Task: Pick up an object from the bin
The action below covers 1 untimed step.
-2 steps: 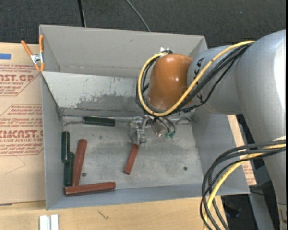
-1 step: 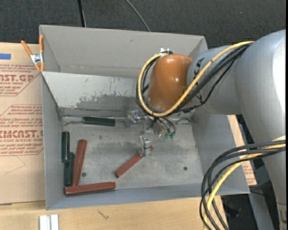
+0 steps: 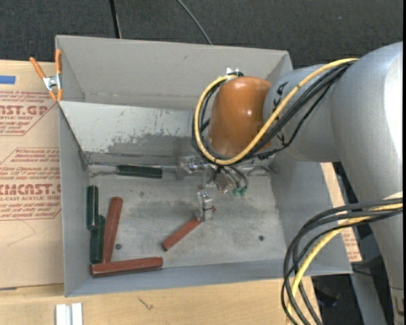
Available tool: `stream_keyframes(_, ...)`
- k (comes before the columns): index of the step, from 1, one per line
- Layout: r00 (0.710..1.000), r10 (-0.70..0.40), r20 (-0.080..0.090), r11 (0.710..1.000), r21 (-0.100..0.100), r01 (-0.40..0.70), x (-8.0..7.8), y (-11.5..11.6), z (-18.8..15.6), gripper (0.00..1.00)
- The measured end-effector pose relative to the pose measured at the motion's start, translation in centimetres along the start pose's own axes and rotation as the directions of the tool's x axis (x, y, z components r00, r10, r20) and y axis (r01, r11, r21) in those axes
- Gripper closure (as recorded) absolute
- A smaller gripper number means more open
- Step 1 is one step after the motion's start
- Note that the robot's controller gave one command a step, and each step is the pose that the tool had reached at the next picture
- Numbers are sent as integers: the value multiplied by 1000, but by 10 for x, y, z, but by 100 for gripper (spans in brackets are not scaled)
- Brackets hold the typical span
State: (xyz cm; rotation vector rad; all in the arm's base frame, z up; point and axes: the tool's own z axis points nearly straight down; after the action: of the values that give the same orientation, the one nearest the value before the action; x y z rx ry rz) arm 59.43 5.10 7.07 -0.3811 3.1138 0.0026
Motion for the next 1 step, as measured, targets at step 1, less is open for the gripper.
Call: stream_keyframes(1,997,-83,3,997,3,83,19,11,0,0)
